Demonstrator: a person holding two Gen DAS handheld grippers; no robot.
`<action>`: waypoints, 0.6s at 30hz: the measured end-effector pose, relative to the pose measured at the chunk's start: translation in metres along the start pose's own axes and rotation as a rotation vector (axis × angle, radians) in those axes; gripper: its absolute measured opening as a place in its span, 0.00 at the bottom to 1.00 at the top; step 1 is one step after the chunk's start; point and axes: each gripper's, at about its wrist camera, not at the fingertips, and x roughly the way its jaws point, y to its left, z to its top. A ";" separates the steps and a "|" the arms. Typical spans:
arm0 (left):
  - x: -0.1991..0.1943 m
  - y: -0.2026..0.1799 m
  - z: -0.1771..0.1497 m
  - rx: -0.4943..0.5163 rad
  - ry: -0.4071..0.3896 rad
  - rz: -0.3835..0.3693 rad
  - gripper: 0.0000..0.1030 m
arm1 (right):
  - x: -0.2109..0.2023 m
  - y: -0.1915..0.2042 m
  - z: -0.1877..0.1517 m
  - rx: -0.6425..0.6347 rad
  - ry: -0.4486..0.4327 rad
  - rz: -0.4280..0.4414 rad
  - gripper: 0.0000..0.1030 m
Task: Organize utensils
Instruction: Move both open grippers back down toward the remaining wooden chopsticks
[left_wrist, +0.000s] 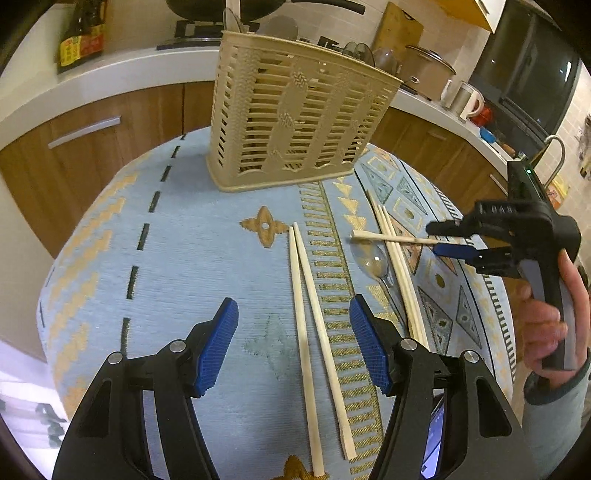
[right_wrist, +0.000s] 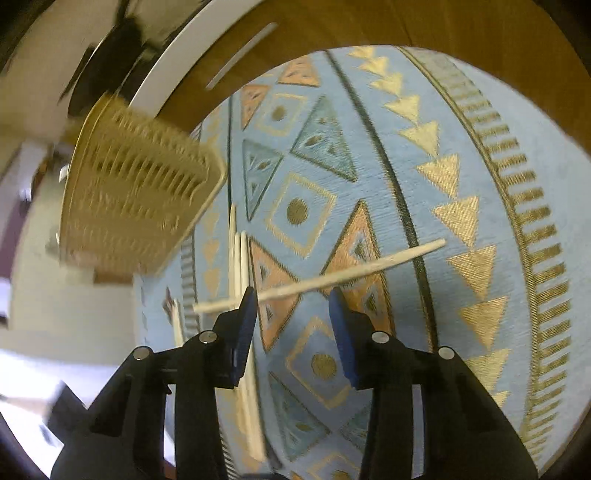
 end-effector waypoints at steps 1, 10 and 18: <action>0.001 0.001 0.000 -0.002 0.001 -0.004 0.58 | 0.001 0.003 0.002 0.018 -0.013 -0.023 0.36; -0.006 0.019 -0.003 -0.023 -0.045 -0.077 0.58 | 0.025 0.059 0.007 -0.022 -0.164 -0.393 0.36; -0.011 0.034 -0.004 -0.048 -0.076 -0.136 0.58 | 0.046 0.086 0.012 -0.129 -0.166 -0.591 0.19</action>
